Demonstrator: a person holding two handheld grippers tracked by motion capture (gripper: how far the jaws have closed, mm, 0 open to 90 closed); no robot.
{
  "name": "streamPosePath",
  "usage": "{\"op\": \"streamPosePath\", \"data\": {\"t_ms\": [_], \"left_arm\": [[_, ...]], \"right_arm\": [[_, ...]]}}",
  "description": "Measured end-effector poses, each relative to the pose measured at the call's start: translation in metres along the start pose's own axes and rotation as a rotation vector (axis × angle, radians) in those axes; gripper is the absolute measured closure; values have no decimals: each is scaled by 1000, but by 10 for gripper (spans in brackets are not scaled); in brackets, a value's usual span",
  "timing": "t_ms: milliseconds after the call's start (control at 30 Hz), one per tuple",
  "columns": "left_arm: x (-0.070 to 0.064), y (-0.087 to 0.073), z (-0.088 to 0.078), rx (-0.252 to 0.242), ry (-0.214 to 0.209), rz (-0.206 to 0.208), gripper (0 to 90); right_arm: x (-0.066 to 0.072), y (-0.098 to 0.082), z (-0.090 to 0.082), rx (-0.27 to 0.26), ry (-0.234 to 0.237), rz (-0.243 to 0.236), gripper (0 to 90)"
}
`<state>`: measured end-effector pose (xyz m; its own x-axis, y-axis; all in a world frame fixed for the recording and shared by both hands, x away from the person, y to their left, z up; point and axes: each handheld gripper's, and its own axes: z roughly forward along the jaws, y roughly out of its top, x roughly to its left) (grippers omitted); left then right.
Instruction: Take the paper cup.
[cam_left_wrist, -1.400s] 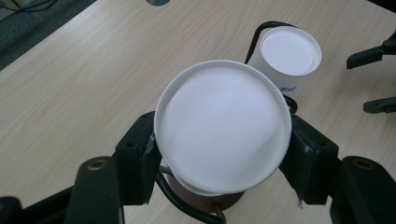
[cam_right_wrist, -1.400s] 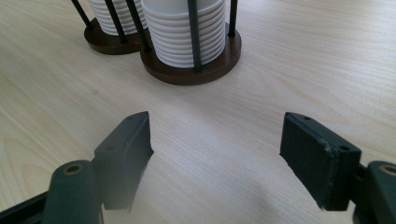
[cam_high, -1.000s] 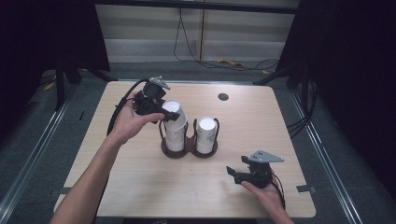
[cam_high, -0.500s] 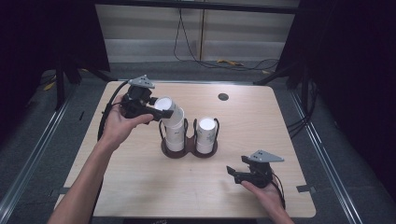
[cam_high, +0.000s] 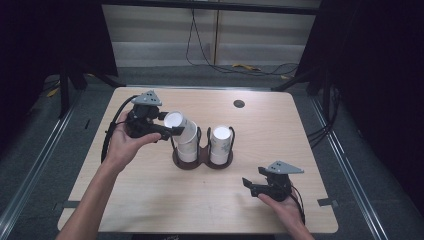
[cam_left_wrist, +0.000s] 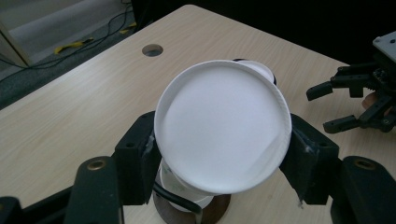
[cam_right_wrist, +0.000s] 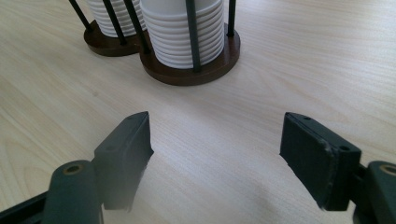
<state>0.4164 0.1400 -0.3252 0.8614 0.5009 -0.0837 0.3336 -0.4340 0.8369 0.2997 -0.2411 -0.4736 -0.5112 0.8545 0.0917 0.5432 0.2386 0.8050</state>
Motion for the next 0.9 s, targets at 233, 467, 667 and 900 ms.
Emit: {"op": "streamPosePath", "data": {"t_ms": [233, 467, 667, 900], "left_arm": [[-13, -2, -2, -6, -16, 27, 357], [-20, -12, -3, -18, -21, 22, 354], [-25, -22, -1, -2, -18, 47, 352], [-32, -30, 3, -7, -73, 54, 351]], "right_arm": [[0, 0, 0, -2, 4, 4, 248], [2, 1, 2, -4, 21, 1, 249], [2, 2, 3, -4, 32, 4, 248], [4, 2, 2, -14, 36, 7, 248]]}}
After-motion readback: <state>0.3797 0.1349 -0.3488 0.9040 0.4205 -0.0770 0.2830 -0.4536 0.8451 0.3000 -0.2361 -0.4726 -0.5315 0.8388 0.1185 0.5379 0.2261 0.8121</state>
